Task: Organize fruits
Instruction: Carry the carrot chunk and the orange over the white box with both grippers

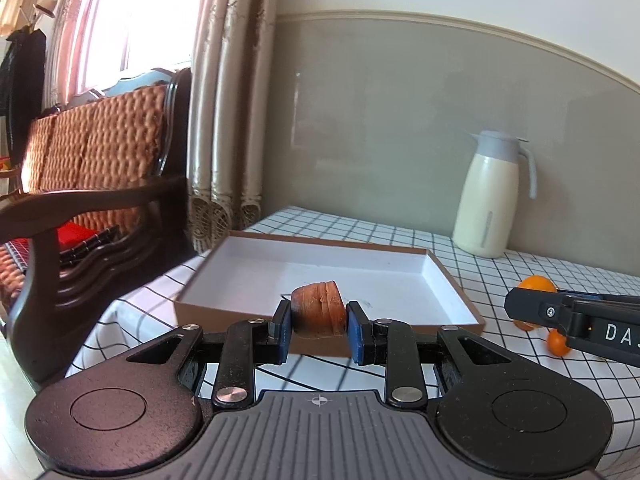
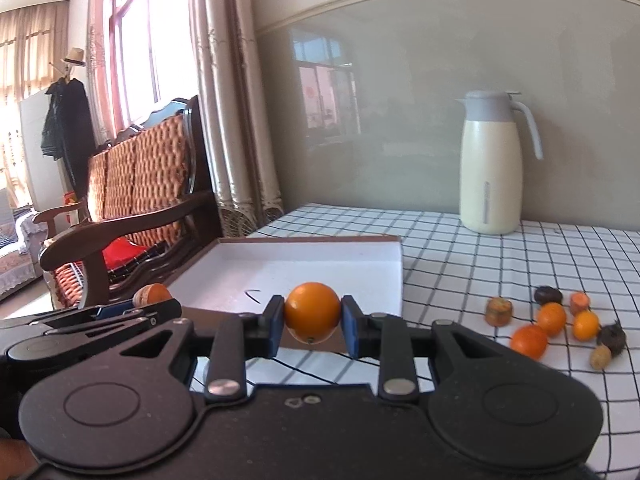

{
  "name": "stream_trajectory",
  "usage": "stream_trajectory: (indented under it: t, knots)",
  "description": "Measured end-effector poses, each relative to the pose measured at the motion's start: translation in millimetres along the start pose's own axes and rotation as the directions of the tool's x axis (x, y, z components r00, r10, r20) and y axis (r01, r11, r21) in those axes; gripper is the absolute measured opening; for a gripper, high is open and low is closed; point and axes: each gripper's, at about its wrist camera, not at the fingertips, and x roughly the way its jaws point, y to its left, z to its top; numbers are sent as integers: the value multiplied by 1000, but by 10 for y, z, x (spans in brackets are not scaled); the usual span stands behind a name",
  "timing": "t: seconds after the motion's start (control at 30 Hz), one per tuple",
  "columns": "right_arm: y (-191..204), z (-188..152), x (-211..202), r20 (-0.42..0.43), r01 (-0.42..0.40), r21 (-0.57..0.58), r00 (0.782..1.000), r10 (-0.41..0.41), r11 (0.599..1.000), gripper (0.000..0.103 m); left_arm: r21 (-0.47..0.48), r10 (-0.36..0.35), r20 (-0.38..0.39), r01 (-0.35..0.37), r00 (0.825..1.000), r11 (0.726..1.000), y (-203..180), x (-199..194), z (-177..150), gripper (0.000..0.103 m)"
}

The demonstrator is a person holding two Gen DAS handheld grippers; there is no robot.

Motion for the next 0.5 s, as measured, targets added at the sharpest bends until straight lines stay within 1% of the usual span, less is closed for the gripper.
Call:
stream_trajectory:
  t: [0.27, 0.5]
  knots:
    - [94, 132, 183, 18, -16, -16, 1000, 16, 1000, 22, -8, 51, 25, -51, 998, 999, 221, 142, 163, 29]
    - [-28, 200, 513, 0, 12, -4, 1000, -12, 1000, 22, -18, 104, 17, -103, 994, 994, 409, 463, 275, 29]
